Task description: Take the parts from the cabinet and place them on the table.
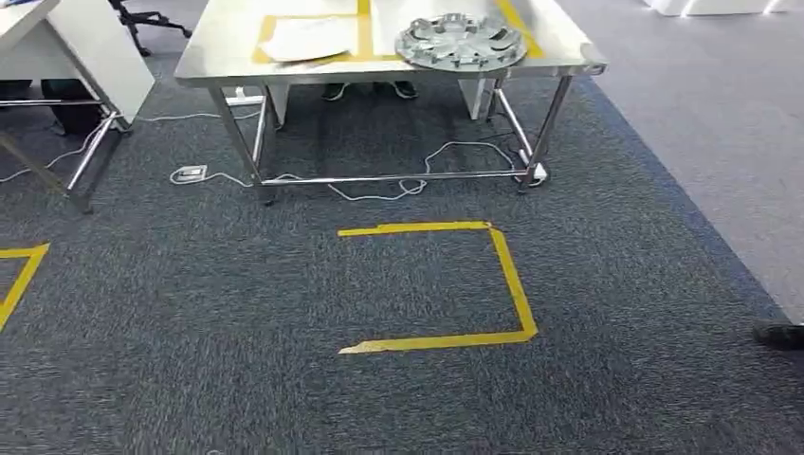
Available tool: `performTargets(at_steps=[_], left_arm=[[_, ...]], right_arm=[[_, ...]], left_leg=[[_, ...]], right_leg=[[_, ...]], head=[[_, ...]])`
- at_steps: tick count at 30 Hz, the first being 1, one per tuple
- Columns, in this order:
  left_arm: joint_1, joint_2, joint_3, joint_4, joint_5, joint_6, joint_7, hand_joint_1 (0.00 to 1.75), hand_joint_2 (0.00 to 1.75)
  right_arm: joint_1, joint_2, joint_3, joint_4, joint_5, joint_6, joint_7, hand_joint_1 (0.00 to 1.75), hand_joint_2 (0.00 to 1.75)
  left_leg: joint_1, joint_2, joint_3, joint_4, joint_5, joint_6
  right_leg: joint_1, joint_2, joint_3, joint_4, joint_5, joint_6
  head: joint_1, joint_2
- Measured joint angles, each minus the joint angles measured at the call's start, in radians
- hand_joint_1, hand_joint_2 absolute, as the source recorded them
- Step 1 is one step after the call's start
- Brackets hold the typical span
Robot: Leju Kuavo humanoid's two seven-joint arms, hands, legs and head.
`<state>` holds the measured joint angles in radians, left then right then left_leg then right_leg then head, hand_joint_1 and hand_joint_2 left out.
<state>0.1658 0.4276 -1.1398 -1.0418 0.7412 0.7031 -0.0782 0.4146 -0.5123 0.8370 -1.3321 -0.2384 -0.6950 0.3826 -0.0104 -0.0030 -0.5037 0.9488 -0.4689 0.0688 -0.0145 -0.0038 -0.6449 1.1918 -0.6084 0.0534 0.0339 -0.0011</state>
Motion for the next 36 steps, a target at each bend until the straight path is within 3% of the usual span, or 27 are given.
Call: performTargets(at_steps=[1, 2, 3, 5, 6, 7, 8, 11, 12, 13, 14, 16, 17, 19, 20, 21, 22, 23, 26, 27, 28, 29, 31, 32, 33, 34, 36], left_arm=[[0.001, 0.000, 0.000, 0.000, 0.000, 0.000, 0.000, 0.00, 0.00], [0.002, 0.000, 0.000, 0.000, 0.000, 0.000, 0.000, 0.00, 0.00], [0.003, -0.001, -0.001, 0.000, 0.001, 0.000, 0.000, 0.00, 0.00], [0.002, -0.003, -0.001, 0.000, 0.002, 0.000, 0.000, 0.00, 0.00], [0.001, -0.004, -0.001, 0.000, 0.003, 0.000, -0.002, 0.00, 0.00], [0.000, -0.002, -0.001, 0.000, 0.003, 0.000, -0.003, 0.00, 0.00], [-0.004, -0.002, -0.001, 0.000, 0.003, 0.000, -0.003, 0.00, 0.00], [0.000, -0.001, -0.001, 0.000, 0.004, 0.000, -0.005, 0.00, 0.00], [0.001, 0.000, -0.002, 0.000, 0.004, 0.000, -0.005, 0.00, 0.00], [0.002, -0.001, -0.003, 0.000, 0.004, 0.000, -0.005, 0.00, 0.00], [0.001, -0.001, -0.003, 0.000, 0.004, 0.000, -0.005, 0.00, 0.00], [-0.001, -0.001, -0.004, 0.000, 0.004, 0.000, -0.005, 0.00, 0.00], [-0.001, -0.002, -0.004, 0.000, 0.004, 0.000, -0.005, 0.00, 0.00], [0.002, -0.003, -0.005, 0.000, 0.004, 0.000, -0.008, 0.00, 0.00], [0.003, -0.004, -0.005, 0.000, 0.003, 0.000, -0.010, 0.00, 0.00], [0.003, -0.004, -0.005, 0.000, 0.003, 0.000, -0.011, 0.00, 0.00], [0.002, -0.004, -0.005, 0.000, 0.003, 0.000, -0.012, 0.00, 0.00], [-0.002, -0.005, -0.005, 0.000, 0.003, 0.000, -0.013, 0.00, 0.00], [0.004, -0.005, -0.005, 0.000, 0.003, 0.000, -0.015, 0.00, 0.00], [0.006, -0.005, -0.005, 0.000, 0.003, 0.000, -0.015, 0.00, 0.00], [0.008, -0.006, -0.005, 0.000, 0.005, 0.000, -0.017, 0.00, 0.00], [0.006, -0.006, -0.005, 0.000, 0.006, 0.000, -0.018, 0.00, 0.00], [0.001, -0.008, -0.005, 0.000, 0.006, 0.000, -0.019, 0.00, 0.00], [0.001, -0.008, -0.005, 0.000, 0.006, 0.000, -0.020, 0.00, 0.00], [0.002, -0.008, -0.005, 0.000, 0.009, 0.000, -0.021, 0.00, 0.00], [0.003, -0.008, -0.005, 0.000, 0.009, 0.000, -0.021, 0.00, 0.00], [0.002, -0.008, -0.005, 0.000, 0.010, 0.000, -0.021, 0.00, 0.00]], right_arm=[[-0.001, 0.000, -0.001, 0.000, 0.000, 0.000, 0.000, 0.00, 0.00], [0.000, 0.000, -0.002, 0.000, 0.000, 0.000, 0.000, 0.00, 0.00], [0.001, 0.000, -0.002, 0.000, 0.000, 0.000, 0.000, 0.00, 0.00], [0.002, 0.000, -0.008, 0.000, 0.000, 0.000, 0.000, 0.00, 0.00], [0.001, 0.000, -0.008, 0.000, 0.001, 0.000, 0.000, 0.00, 0.00], [-0.001, 0.002, -0.008, 0.000, 0.002, 0.000, 0.000, 0.00, 0.00], [0.000, 0.002, -0.009, 0.000, 0.002, 0.000, -0.001, 0.00, 0.00], [0.003, 0.002, -0.010, 0.000, 0.001, 0.000, 0.000, 0.00, 0.00], [0.002, 0.003, -0.010, 0.000, 0.001, 0.000, 0.000, 0.00, 0.00], [0.002, 0.003, -0.010, 0.000, 0.001, 0.000, 0.000, 0.00, 0.00], [0.002, 0.003, -0.010, 0.000, 0.002, 0.000, -0.001, 0.00, 0.00], [0.005, 0.003, -0.011, 0.000, 0.001, 0.000, 0.000, 0.00, 0.00], [0.005, 0.003, -0.011, 0.000, 0.001, 0.000, 0.000, 0.00, 0.00], [0.003, 0.004, -0.011, 0.000, 0.002, 0.000, 0.000, 0.00, 0.00], [0.003, 0.004, -0.011, 0.000, 0.002, 0.000, 0.000, 0.00, 0.00], [0.003, 0.004, -0.011, 0.000, 0.002, 0.000, 0.000, 0.00, 0.00], [0.004, 0.004, -0.011, 0.000, 0.002, 0.000, 0.000, 0.00, 0.00], [0.004, 0.005, -0.012, 0.000, 0.002, 0.000, 0.000, 0.00, 0.00], [0.000, 0.005, -0.013, 0.000, 0.002, 0.000, 0.000, 0.00, 0.00], [-0.001, 0.005, -0.015, 0.000, 0.002, -0.001, 0.000, 0.00, 0.00], [-0.001, 0.005, -0.015, 0.000, 0.002, -0.001, 0.000, 0.00, 0.00], [-0.001, 0.005, -0.015, 0.000, 0.002, -0.001, -0.002, 0.00, 0.00], [0.002, 0.005, -0.015, 0.000, 0.000, -0.001, 0.000, 0.00, 0.00], [0.003, 0.005, -0.014, 0.000, 0.000, -0.001, 0.000, 0.00, 0.00], [0.002, 0.005, -0.013, 0.000, -0.001, -0.001, 0.000, 0.00, 0.00], [0.002, 0.005, -0.012, 0.000, -0.001, -0.001, 0.000, 0.00, 0.00], [0.002, 0.005, -0.012, 0.000, -0.001, -0.001, -0.001, 0.00, 0.00]], left_leg=[[0.000, -0.005, -0.008, 0.002, 0.004, -0.003], [0.001, -0.013, -0.014, 0.005, 0.007, -0.007], [0.003, -0.020, -0.018, 0.009, 0.009, -0.010], [0.008, -0.038, -0.027, 0.021, 0.009, -0.017], [0.010, -0.048, -0.032, 0.030, 0.008, -0.024], [0.008, -0.056, -0.040, 0.036, 0.007, -0.032], [0.005, -0.067, -0.050, 0.048, 0.005, -0.040], [0.012, -0.096, -0.056, 0.050, 0.015, -0.057], [0.013, -0.089, -0.057, 0.061, 0.006, -0.061], [0.009, -0.050, -0.072, 0.094, -0.026, -0.065], [0.010, -0.026, -0.099, 0.164, -0.074, -0.070], [0.013, -0.010, -0.161, 0.323, -0.154, -0.075], [0.015, -0.008, -0.175, 0.368, -0.168, -0.075], [0.014, -0.005, -0.137, 0.317, -0.125, -0.069], [0.012, 0.004, -0.088, 0.231, -0.081, -0.062], [0.009, 0.026, -0.038, 0.140, -0.043, -0.053], [0.002, 0.075, -0.006, 0.076, -0.036, -0.043], [-0.004, 0.085, 0.002, 0.050, -0.047, -0.039], [-0.007, 0.051, -0.017, 0.054, -0.044, -0.029], [0.003, 0.040, -0.010, 0.041, -0.034, -0.022], [0.004, 0.032, -0.011, 0.037, -0.032, -0.018], [0.005, 0.022, -0.014, 0.037, -0.029, -0.014], [0.003, -0.001, -0.019, 0.037, -0.027, -0.011], [0.003, -0.014, -0.019, 0.038, -0.027, -0.010], [0.003, -0.027, -0.018, 0.038, -0.027, -0.010], [0.002, -0.039, -0.016, 0.038, -0.027, -0.011], [0.003, -0.068, -0.010, 0.041, -0.028, -0.013]], right_leg=[[0.000, 0.000, -0.024, 0.068, -0.029, 0.003], [-0.001, 0.000, -0.029, 0.091, -0.033, 0.004], [-0.003, 0.000, -0.005, 0.065, -0.013, 0.004], [-0.009, 0.012, 0.098, -0.103, 0.061, 0.008], [-0.016, 0.041, 0.156, -0.196, 0.089, 0.012], [-0.018, 0.092, 0.176, -0.232, 0.058, 0.013], [-0.017, 0.078, 0.171, -0.234, 0.064, -0.003], [-0.010, 0.044, 0.169, -0.226, 0.066, -0.021], [-0.015, 0.027, 0.168, -0.228, 0.070, -0.028], [-0.013, 0.019, 0.168, -0.228, 0.069, -0.034], [-0.011, 0.006, 0.167, -0.228, 0.069, -0.041], [-0.007, -0.022, 0.164, -0.228, 0.069, -0.042], [-0.005, -0.037, 0.163, -0.227, 0.069, -0.043], [-0.002, -0.061, 0.164, -0.227, 0.068, -0.043], [0.000, -0.074, 0.167, -0.227, 0.067, -0.043], [0.002, -0.086, 0.171, -0.227, 0.065, -0.042], [0.003, -0.096, 0.173, -0.227, 0.062, -0.039], [0.012, -0.107, 0.173, -0.221, 0.057, -0.032], [0.012, -0.145, 0.181, -0.225, 0.062, -0.020], [0.011, -0.137, 0.178, -0.223, 0.052, -0.012], [0.006, -0.066, 0.169, -0.202, 0.032, -0.007], [0.003, -0.025, 0.142, -0.144, -0.004, -0.005], [0.002, 0.000, 0.056, 0.028, -0.075, -0.002], [0.003, 0.002, 0.021, 0.092, -0.088, 0.000], [0.002, 0.002, 0.010, 0.100, -0.072, 0.000], [0.002, 0.002, 0.023, 0.065, -0.035, 0.000], [0.000, 0.027, 0.101, -0.120, 0.073, -0.004]], head=[[0.001, 0.000], [0.001, 0.000], [0.000, 0.000], [0.000, 0.000], [0.001, 0.000], [0.002, 0.000], [-0.001, 0.000], [-0.002, 0.000], [-0.002, 0.000], [-0.010, 0.000], [-0.014, 0.000], [-0.013, 0.000], [-0.014, 0.000], [-0.014, 0.000], [-0.014, 0.000], [-0.014, 0.000], [-0.014, 0.000], [-0.014, 0.000], [-0.015, 0.000], [-0.014, 0.000], [-0.008, 0.000], [-0.005, 0.000], [-0.006, 0.000], [-0.006, 0.000], [-0.006, 0.000], [-0.006, 0.000], [-0.006, 0.000]])
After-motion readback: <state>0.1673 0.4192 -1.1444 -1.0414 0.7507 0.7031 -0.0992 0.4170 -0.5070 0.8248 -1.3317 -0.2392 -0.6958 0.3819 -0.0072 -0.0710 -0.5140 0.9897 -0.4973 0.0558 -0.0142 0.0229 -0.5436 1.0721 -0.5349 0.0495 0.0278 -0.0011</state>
